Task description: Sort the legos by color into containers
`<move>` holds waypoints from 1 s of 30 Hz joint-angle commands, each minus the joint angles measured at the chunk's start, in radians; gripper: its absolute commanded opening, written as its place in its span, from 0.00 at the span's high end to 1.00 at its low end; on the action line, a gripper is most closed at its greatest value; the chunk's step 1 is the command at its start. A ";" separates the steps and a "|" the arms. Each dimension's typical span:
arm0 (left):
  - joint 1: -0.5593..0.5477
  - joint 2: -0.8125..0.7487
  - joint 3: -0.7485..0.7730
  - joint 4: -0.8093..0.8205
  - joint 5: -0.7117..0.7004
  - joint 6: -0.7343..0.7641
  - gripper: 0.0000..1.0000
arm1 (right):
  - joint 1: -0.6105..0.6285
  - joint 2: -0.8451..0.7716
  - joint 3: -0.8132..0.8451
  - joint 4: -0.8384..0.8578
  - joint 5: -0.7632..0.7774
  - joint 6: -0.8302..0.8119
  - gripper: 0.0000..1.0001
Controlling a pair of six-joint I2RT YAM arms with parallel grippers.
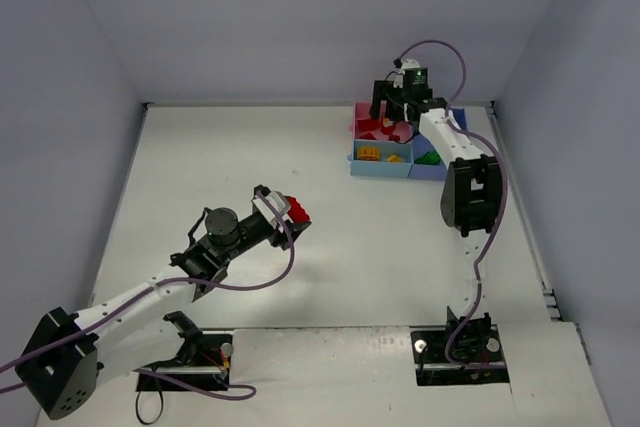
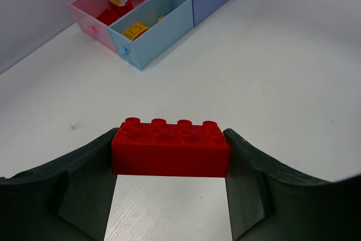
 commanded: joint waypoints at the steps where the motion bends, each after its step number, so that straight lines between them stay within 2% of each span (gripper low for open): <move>1: 0.003 -0.011 0.034 0.058 0.018 0.019 0.95 | 0.008 -0.127 -0.014 0.045 -0.089 0.014 0.17; 4: 0.002 -0.004 0.043 0.080 0.022 0.041 0.95 | 0.019 -0.242 -0.124 0.047 -0.226 0.025 0.18; 5: 0.003 0.004 0.046 0.089 0.025 0.048 0.95 | 0.033 -0.276 -0.156 0.047 -0.331 0.025 0.19; 8: 0.005 0.029 0.062 0.113 0.031 0.073 0.95 | 0.098 -0.400 -0.296 0.047 -0.492 0.012 0.19; 13: 0.008 0.078 0.095 0.139 0.059 0.088 0.95 | 0.224 -0.567 -0.507 0.053 -0.656 -0.004 0.17; 20: 0.009 0.138 0.140 0.162 0.067 0.085 0.95 | 0.373 -0.722 -0.710 0.139 -0.660 0.068 0.17; 30: 0.011 0.162 0.168 0.159 0.082 0.090 0.95 | 0.455 -0.732 -0.758 0.160 -0.627 0.077 0.21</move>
